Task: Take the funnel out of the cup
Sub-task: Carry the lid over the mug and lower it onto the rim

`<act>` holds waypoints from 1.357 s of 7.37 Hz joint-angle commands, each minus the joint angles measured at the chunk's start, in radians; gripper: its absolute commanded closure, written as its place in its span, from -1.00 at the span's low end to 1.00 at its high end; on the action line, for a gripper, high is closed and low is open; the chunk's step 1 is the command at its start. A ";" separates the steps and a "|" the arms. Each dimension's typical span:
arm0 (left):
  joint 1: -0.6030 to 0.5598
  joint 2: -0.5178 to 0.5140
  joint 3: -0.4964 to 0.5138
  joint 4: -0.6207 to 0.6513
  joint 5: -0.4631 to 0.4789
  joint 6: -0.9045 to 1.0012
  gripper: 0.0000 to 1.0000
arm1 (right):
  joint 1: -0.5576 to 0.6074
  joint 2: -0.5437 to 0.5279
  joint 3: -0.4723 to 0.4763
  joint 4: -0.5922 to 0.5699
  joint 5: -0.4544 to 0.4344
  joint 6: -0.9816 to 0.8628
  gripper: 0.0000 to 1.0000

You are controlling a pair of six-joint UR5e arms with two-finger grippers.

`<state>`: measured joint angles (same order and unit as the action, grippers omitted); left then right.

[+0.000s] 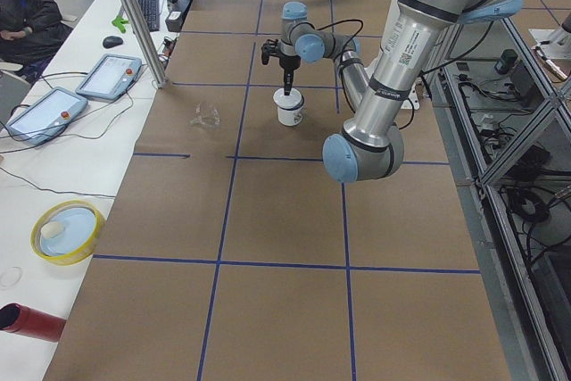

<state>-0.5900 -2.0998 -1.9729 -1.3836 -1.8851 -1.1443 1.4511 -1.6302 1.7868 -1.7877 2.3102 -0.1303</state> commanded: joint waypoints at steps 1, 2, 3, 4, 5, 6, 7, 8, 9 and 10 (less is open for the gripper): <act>0.001 0.001 -0.003 0.000 0.000 0.000 1.00 | 0.000 0.000 -0.001 0.001 0.000 0.000 -1.00; 0.001 0.003 -0.003 -0.003 0.000 -0.020 1.00 | 0.000 0.000 0.000 0.001 0.000 0.000 -1.00; 0.007 0.003 -0.007 -0.003 0.000 -0.029 1.00 | 0.000 0.000 0.000 0.001 0.000 0.000 -1.00; 0.018 0.004 -0.004 -0.005 0.000 -0.031 1.00 | 0.000 0.000 0.000 0.001 0.000 0.000 -1.00; 0.022 0.003 -0.004 -0.005 0.000 -0.031 1.00 | 0.000 0.000 0.000 0.001 0.000 0.000 -1.00; 0.025 0.006 -0.001 -0.005 0.000 -0.031 1.00 | 0.000 0.000 0.000 0.001 0.000 0.000 -1.00; 0.025 0.007 -0.001 -0.005 0.000 -0.031 1.00 | 0.000 0.001 0.000 0.001 0.000 0.000 -1.00; 0.027 0.007 -0.001 -0.005 0.000 -0.031 1.00 | 0.000 0.000 0.000 0.001 0.000 0.000 -1.00; 0.027 0.007 0.000 -0.005 0.001 -0.031 1.00 | 0.000 0.000 -0.001 0.001 0.000 0.000 -1.00; 0.027 0.007 0.000 -0.005 0.000 -0.029 1.00 | 0.000 0.000 0.000 0.001 0.000 0.000 -1.00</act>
<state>-0.5635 -2.0925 -1.9733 -1.3882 -1.8846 -1.1747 1.4512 -1.6304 1.7867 -1.7871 2.3102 -0.1304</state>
